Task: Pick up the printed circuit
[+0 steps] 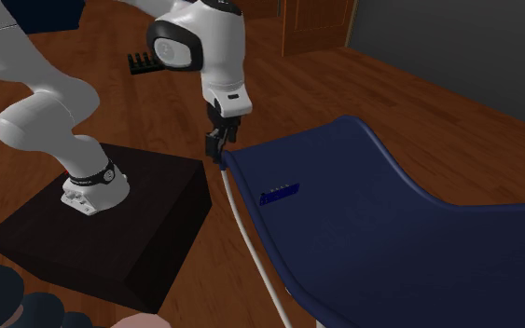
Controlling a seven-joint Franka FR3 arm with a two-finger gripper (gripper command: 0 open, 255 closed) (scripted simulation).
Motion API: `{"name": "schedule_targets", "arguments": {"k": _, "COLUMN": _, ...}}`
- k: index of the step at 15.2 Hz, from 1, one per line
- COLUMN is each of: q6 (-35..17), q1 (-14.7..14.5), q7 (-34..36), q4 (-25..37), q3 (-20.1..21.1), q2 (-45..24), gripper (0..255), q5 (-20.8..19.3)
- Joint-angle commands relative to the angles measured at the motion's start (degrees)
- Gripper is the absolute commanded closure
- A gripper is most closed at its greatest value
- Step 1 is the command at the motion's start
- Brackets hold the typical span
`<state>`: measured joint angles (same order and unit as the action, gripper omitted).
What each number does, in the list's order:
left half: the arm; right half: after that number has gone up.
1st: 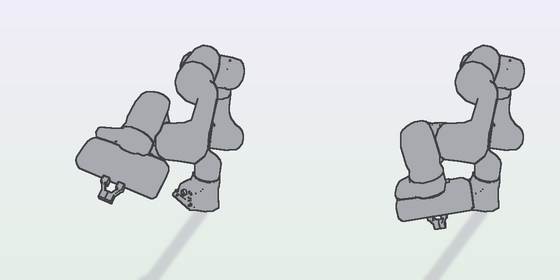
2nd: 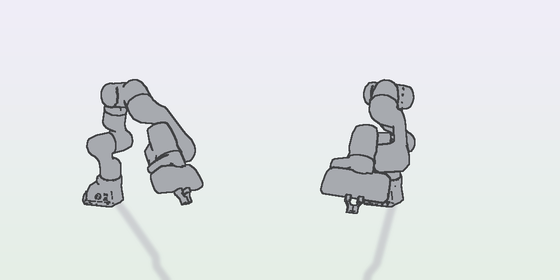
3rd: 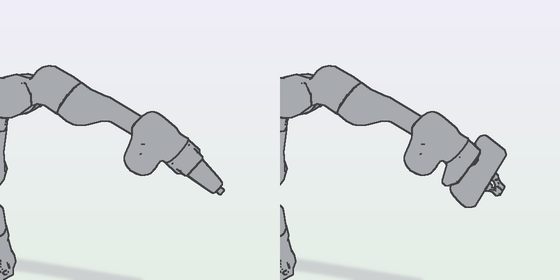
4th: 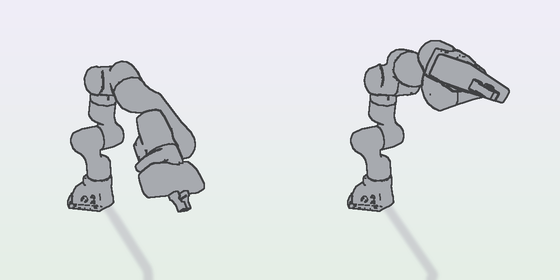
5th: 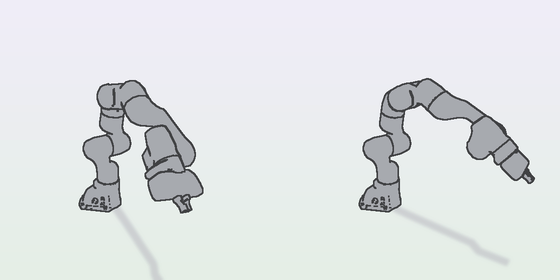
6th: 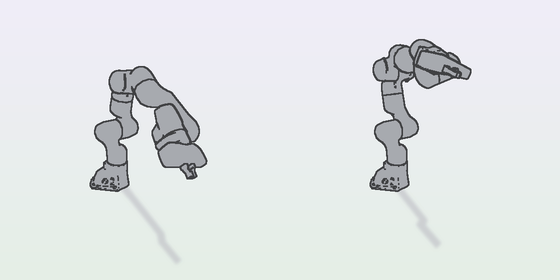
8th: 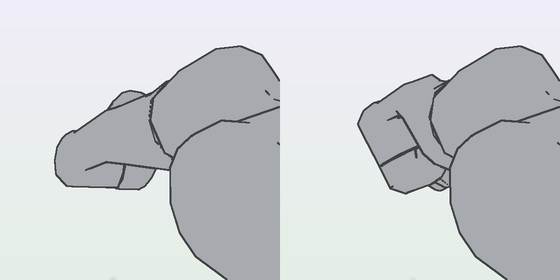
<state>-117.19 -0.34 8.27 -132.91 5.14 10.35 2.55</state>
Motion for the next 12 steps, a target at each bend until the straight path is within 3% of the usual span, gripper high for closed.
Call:
{"name": "schedule_targets", "arguments": {"k": 1, "q6": -3.0, "q1": -0.2, "q7": 0.8, "q4": 1.6, "q3": 0.4, "q2": -3.8, "gripper": 0, "q5": 0.0}}
{"name": "schedule_targets", "arguments": {"k": 12, "q6": -13.0, "q1": -1.4, "q7": 4.5, "q4": 18.5, "q3": 1.0, "q2": -27.0, "gripper": 0, "q5": -1.9}}
